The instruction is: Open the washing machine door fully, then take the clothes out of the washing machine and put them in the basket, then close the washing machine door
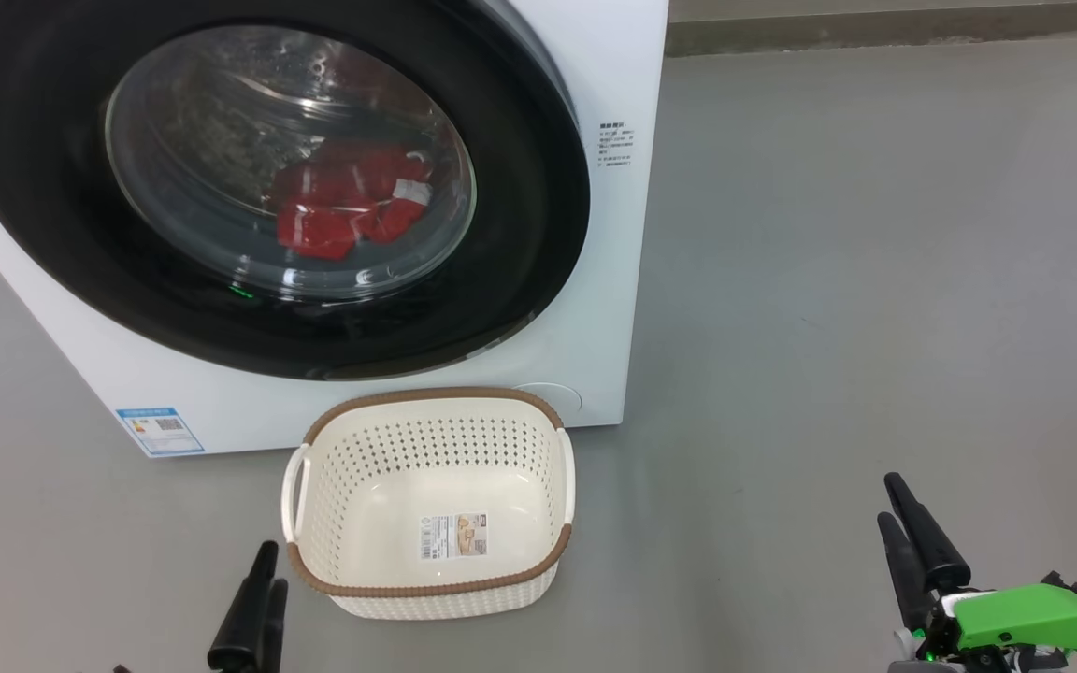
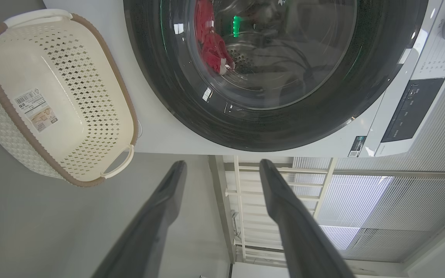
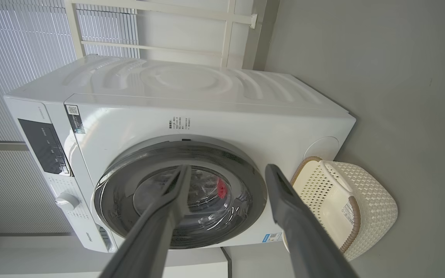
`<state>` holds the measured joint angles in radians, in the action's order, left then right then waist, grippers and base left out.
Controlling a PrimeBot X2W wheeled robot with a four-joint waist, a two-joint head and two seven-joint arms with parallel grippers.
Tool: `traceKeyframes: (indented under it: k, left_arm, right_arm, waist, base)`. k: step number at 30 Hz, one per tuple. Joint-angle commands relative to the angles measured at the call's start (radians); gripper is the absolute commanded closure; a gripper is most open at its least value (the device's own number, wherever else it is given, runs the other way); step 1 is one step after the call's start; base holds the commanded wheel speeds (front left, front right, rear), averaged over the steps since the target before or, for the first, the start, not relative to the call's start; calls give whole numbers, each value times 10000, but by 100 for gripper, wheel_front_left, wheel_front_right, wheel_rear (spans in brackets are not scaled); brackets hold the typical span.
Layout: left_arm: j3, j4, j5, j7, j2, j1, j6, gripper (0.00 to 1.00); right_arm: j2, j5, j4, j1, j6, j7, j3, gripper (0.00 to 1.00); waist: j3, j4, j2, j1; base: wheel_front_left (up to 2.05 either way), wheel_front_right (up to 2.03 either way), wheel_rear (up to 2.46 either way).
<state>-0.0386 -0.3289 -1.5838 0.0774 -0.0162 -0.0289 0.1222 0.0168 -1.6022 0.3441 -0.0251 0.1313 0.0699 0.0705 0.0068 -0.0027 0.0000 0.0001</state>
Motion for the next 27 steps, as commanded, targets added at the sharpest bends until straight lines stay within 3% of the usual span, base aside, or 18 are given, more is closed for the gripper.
traceKeyframes:
  k: [1,11,27]
  left_arm:
    - [54,292,176,-126,-173,-493,13,0]
    - [319,212,1137,-495,-281,-732,1,0]
    - [257,214,3353,-937,-186,-980,-100,0]
  right_arm:
    - [121,193,-228,-555,1,-121,-157,0]
    - [153,1078,-107,-828,0,-423,-466,0]
    - [154,3497,54,-1215,-1,-864,-747,0]
  waist:
    - [6,-3,0,-1]
    - [19,-28,0,-1]
    - [58,-74,0,-1]
  base:
    - [0,0,0]
    - [0,0,0]
    - [0,0,0]
